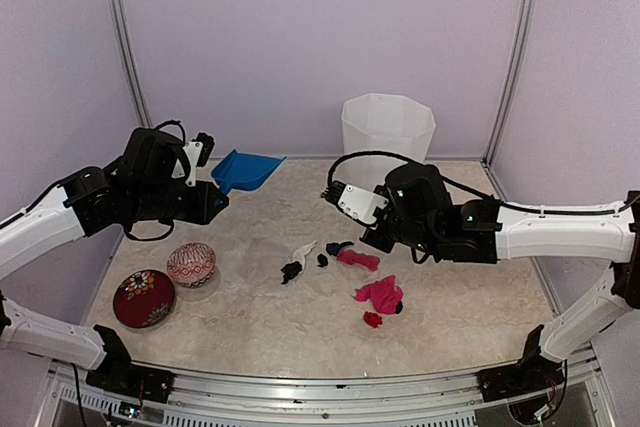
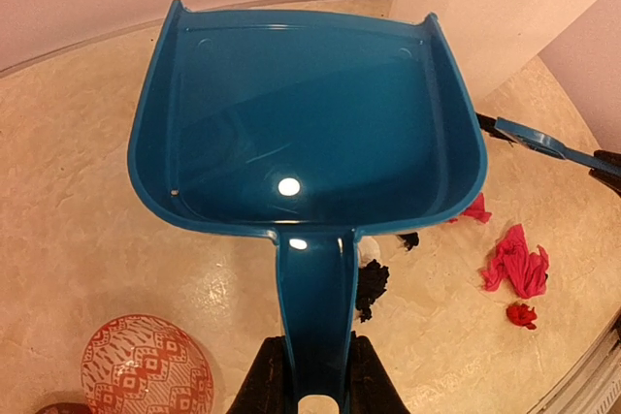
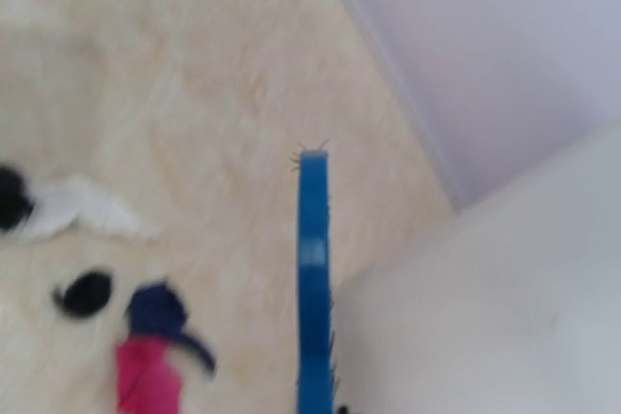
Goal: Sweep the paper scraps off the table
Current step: Sweep the paper scraps at the center of the board, then sweep the paper scraps into the dustpan.
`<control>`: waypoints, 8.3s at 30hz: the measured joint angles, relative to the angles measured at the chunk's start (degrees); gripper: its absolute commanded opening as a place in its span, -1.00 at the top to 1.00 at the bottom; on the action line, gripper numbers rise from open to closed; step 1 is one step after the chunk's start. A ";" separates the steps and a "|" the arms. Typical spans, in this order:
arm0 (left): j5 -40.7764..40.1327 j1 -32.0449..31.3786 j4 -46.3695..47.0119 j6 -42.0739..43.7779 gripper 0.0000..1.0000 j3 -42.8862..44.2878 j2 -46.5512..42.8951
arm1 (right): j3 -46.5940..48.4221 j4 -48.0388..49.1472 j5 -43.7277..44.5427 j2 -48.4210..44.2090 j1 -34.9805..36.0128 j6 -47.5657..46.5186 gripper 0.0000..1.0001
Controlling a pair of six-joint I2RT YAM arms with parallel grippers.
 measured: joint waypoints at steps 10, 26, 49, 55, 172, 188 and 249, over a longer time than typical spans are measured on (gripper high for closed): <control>-4.17 -0.02 -1.97 -0.52 1.00 -0.63 -3.39 | 5.16 15.26 -9.27 18.12 -3.78 -13.42 1.00; -9.86 0.00 -6.91 -2.86 1.00 -0.63 -8.55 | 7.76 16.28 -28.39 28.24 -6.67 -29.49 1.00; -5.75 -1.42 -4.07 -3.04 1.00 -4.11 -5.35 | -14.56 3.41 -29.46 -3.41 -3.87 -28.28 1.00; -6.34 -7.06 -4.68 -4.94 1.00 -4.63 -4.55 | -12.63 1.46 -24.02 -11.65 -3.61 -17.55 1.00; -7.45 -46.18 2.38 -16.15 1.00 -17.84 10.23 | -6.10 -32.04 -2.89 -13.94 -14.19 50.97 1.00; -3.72 -47.84 8.24 -15.89 1.00 -17.20 18.29 | -5.53 -35.39 -0.37 -6.49 -12.24 47.74 1.00; 0.22 -35.50 15.23 -22.43 1.00 -19.28 20.44 | 14.58 -27.74 2.38 11.67 -5.27 27.08 1.00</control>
